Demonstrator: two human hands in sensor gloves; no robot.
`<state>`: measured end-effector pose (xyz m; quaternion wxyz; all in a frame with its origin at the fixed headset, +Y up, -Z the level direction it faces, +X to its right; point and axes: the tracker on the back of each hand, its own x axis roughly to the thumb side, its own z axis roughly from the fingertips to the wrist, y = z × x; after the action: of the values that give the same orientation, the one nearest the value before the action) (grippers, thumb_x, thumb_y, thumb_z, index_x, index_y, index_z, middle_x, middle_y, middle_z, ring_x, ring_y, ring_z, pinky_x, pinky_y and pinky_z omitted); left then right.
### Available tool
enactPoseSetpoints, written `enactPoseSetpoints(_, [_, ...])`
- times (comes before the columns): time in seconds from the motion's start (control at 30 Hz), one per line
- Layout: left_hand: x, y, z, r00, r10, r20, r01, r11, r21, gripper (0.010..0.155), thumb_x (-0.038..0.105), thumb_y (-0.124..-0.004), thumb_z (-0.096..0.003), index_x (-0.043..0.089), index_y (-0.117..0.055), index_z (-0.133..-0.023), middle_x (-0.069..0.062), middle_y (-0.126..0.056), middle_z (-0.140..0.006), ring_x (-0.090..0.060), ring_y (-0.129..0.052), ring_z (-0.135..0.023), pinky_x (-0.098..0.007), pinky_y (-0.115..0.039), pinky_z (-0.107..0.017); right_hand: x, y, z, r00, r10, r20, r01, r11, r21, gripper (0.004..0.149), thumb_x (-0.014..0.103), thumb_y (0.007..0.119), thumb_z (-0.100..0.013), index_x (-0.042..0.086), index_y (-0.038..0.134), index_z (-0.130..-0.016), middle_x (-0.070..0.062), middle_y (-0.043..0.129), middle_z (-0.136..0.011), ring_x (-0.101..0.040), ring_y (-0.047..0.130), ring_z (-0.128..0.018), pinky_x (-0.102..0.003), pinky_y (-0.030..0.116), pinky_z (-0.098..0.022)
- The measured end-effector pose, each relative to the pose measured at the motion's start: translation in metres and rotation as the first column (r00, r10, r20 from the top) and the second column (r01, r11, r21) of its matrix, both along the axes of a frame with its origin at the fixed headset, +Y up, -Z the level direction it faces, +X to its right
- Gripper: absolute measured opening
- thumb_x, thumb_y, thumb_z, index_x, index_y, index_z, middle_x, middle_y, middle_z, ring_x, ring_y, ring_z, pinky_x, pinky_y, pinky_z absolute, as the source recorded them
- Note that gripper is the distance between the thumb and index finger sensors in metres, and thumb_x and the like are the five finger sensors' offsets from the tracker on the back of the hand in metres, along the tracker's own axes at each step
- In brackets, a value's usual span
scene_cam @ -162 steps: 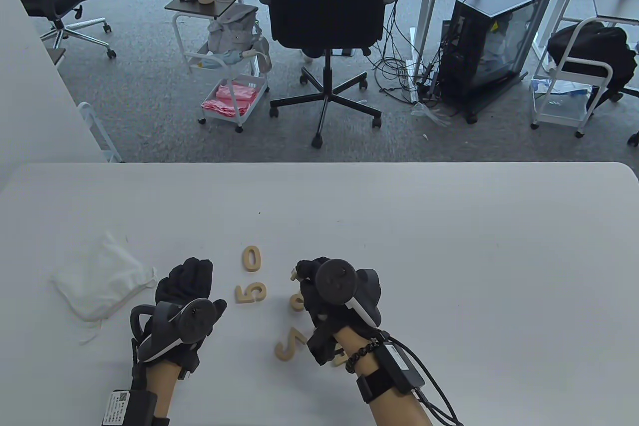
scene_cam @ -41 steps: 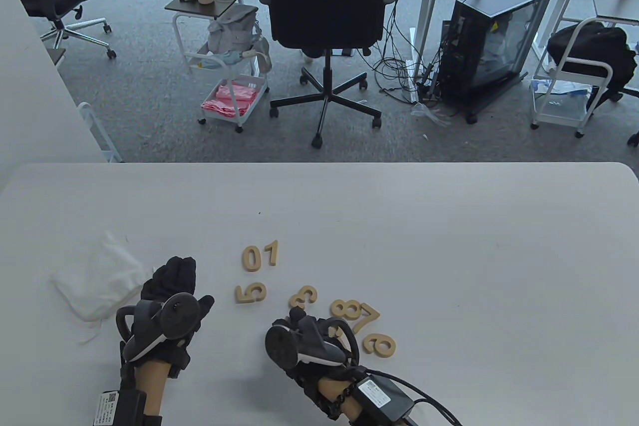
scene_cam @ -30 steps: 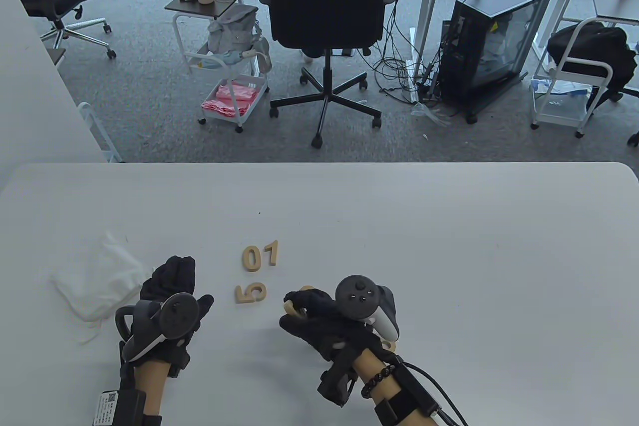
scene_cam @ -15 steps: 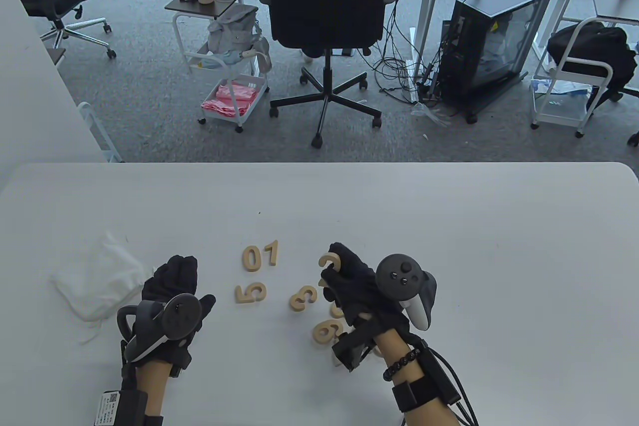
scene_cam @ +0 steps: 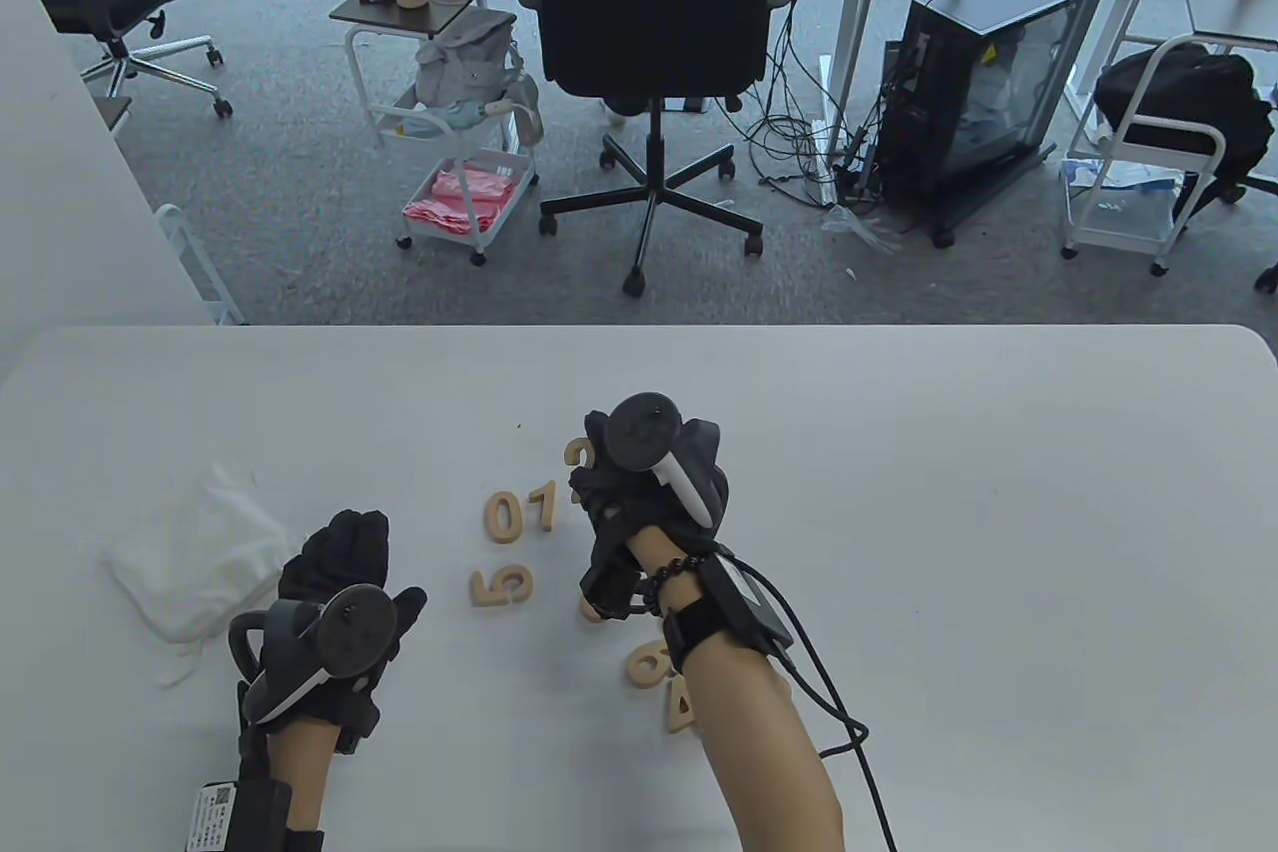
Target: Empty bag and arrange number blocks in order
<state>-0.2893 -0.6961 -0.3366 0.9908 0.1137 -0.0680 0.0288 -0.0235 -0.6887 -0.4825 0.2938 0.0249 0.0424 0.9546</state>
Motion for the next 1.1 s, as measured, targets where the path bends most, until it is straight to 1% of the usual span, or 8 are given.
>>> enactPoseSetpoints(0.13, [-0.001, 0.000, 0.000, 1.000, 0.008, 0.000, -0.008, 1.000, 0.002, 0.083, 0.048, -0.080, -0.0485, 0.003, -0.050, -0.111, -0.031, -0.053, -0.112, -0.058, -0.069, -0.098, -0.073, -0.061, -0.068, -0.008, -0.023, -0.018, 0.996, 0.071, 0.057, -0.070, 0.997, -0.027, 0.067, 0.025, 0.088, -0.048, 0.012, 0.058, -0.106, -0.013, 0.092, -0.080, -0.023, 0.111, -0.048, -0.033, 0.103, -0.032])
enactPoseSetpoints(0.23, [0.000, 0.001, 0.000, 1.000, 0.008, 0.001, -0.008, 1.000, 0.001, 0.083, 0.048, -0.080, -0.0485, 0.003, -0.050, -0.111, -0.031, -0.053, -0.112, -0.058, -0.068, -0.098, -0.073, -0.061, -0.068, -0.009, -0.039, -0.030, 0.991, 0.080, 0.103, -0.073, 0.995, -0.072, 0.061, 0.025, 0.090, -0.048, 0.011, 0.066, -0.102, -0.014, 0.094, -0.078, -0.022, 0.113, -0.046, -0.033, 0.105, -0.031])
enactPoseSetpoints(0.53, [-0.001, 0.001, 0.000, 1.000, 0.012, 0.001, -0.012, 1.000, -0.005, 0.083, 0.048, -0.080, -0.0485, 0.003, -0.050, -0.111, -0.031, -0.053, -0.112, -0.058, -0.068, -0.098, -0.073, -0.061, -0.068, -0.015, -0.071, -0.046, 0.973, 0.162, 0.165, -0.138, 0.979, -0.148, 0.060, 0.025, 0.090, -0.047, 0.008, 0.070, -0.100, -0.018, 0.093, -0.072, -0.022, 0.114, -0.040, -0.031, 0.106, -0.027])
enactPoseSetpoints(0.6, [-0.001, 0.001, -0.001, 1.000, 0.014, 0.002, -0.014, 1.000, -0.006, 0.083, 0.048, -0.080, -0.0484, 0.003, -0.050, -0.111, -0.031, -0.053, -0.112, -0.058, -0.069, -0.098, -0.073, -0.061, -0.068, -0.019, -0.070, -0.046, 0.967, 0.191, 0.169, -0.174, 0.979, -0.110, 0.058, 0.026, 0.091, -0.046, 0.007, 0.073, -0.098, -0.016, 0.095, -0.069, -0.021, 0.114, -0.036, -0.030, 0.105, -0.024])
enactPoseSetpoints(0.7, [-0.001, 0.001, 0.000, 1.000, 0.016, 0.001, -0.016, 1.000, -0.006, 0.083, 0.048, -0.080, -0.0484, 0.003, -0.050, -0.111, -0.031, -0.053, -0.112, -0.058, -0.069, -0.098, -0.073, -0.061, -0.068, -0.025, -0.069, -0.046, 0.955, 0.250, 0.160, -0.235, 0.966, -0.104, 0.057, 0.027, 0.092, -0.045, 0.006, 0.076, -0.096, -0.014, 0.099, -0.064, -0.022, 0.115, -0.033, -0.032, 0.104, -0.022])
enactPoseSetpoints(0.77, [-0.002, 0.001, 0.000, 1.000, 0.020, 0.000, -0.020, 1.000, -0.006, 0.083, 0.048, -0.080, -0.0485, 0.003, -0.050, -0.111, -0.031, -0.052, -0.112, -0.058, -0.069, -0.098, -0.073, -0.061, -0.068, -0.028, -0.067, -0.047, 0.933, 0.334, 0.134, -0.326, 0.942, -0.082, 0.056, 0.029, 0.092, -0.045, 0.006, 0.078, -0.094, -0.012, 0.102, -0.061, -0.021, 0.114, -0.031, -0.033, 0.103, -0.021])
enactPoseSetpoints(1.0, [-0.001, 0.001, -0.001, 1.000, 0.018, 0.000, -0.018, 1.000, -0.007, 0.083, 0.048, -0.080, -0.0485, 0.003, -0.050, -0.111, -0.031, -0.053, -0.112, -0.058, -0.069, -0.098, -0.073, -0.061, -0.068, -0.030, -0.071, -0.049, 0.887, 0.451, 0.100, -0.443, 0.891, -0.097, 0.053, 0.033, 0.091, -0.044, 0.009, 0.083, -0.091, -0.009, 0.102, -0.060, -0.021, 0.112, -0.032, -0.033, 0.100, -0.023])
enactPoseSetpoints(1.1, [-0.001, 0.001, -0.001, 1.000, 0.018, 0.002, -0.018, 1.000, -0.007, 0.083, 0.048, -0.080, -0.0486, 0.003, -0.050, -0.112, -0.031, -0.052, -0.112, -0.058, -0.068, -0.098, -0.073, -0.061, -0.068, -0.030, -0.071, -0.050, 0.892, 0.444, 0.091, -0.436, 0.895, -0.095, 0.054, 0.033, 0.090, -0.045, 0.007, 0.082, -0.092, -0.009, 0.102, -0.060, -0.020, 0.111, -0.031, -0.033, 0.100, -0.023])
